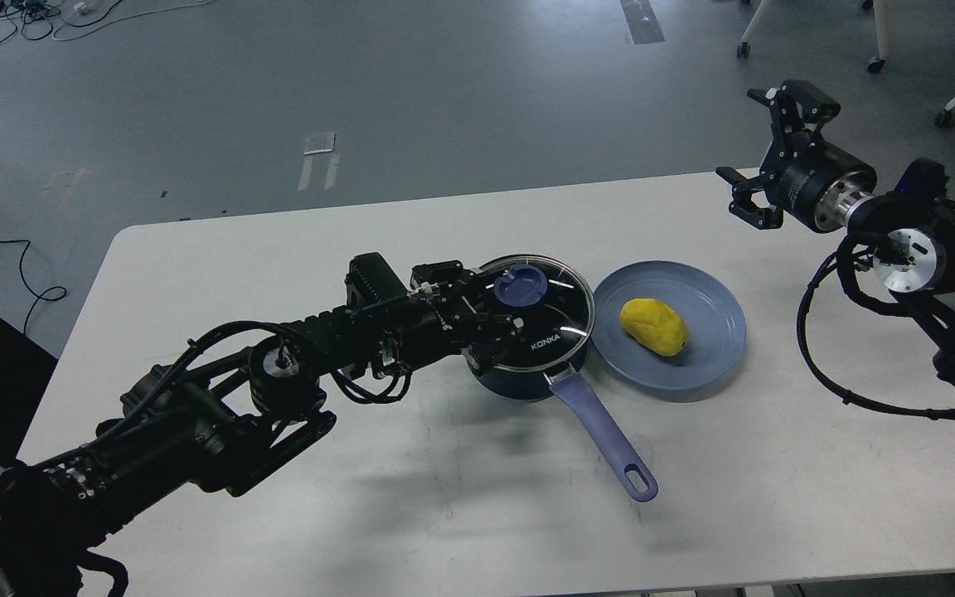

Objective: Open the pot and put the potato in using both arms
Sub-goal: 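Lift the glass lid off the saucepan with the left gripper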

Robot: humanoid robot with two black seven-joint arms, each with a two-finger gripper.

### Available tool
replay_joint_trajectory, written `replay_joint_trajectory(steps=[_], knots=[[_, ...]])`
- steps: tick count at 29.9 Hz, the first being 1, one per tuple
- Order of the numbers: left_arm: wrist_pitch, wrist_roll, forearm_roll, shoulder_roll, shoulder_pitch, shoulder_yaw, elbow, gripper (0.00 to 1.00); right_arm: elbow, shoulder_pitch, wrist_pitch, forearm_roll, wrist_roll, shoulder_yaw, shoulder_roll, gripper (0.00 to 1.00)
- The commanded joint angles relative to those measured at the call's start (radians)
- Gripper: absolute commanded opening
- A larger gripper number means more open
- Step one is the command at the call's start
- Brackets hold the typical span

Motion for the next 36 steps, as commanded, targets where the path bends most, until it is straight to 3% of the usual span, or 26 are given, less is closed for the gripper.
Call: replay_joint_trajectory(steps=[1, 6, 13, 28, 34, 36], knots=[[-0.001, -0.001, 0.000, 0.000, 0.001, 0.005, 0.000, 0.63, -0.002, -0.003, 0.000, 0.000, 0.000, 0.000, 0.000, 1.00], [0.002, 0.001, 0.000, -0.012, 0.000, 0.005, 0.000, 0.61, -0.002, -0.003, -0.002, 0.000, 0.000, 0.000, 0.000, 1.00], [0.005, -0.001, 0.000, -0.017, -0.004, 0.002, -0.008, 0.42, -0.002, -0.005, -0.002, 0.000, 0.000, 0.000, 0.000, 1.00], [0.030, -0.002, -0.056, 0.026, -0.036, 0.001, -0.026, 0.42, -0.003, -0.006, -0.002, 0.000, 0.000, -0.002, 0.000, 1.00], [0.038, -0.005, -0.112, 0.132, -0.071, -0.001, -0.079, 0.42, -0.005, -0.003, -0.003, 0.000, 0.000, -0.006, 0.000, 1.00], [0.074, -0.012, -0.112, 0.193, -0.076, -0.001, -0.089, 0.42, -0.005, 0.005, -0.003, 0.000, 0.000, -0.009, -0.001, 1.00]])
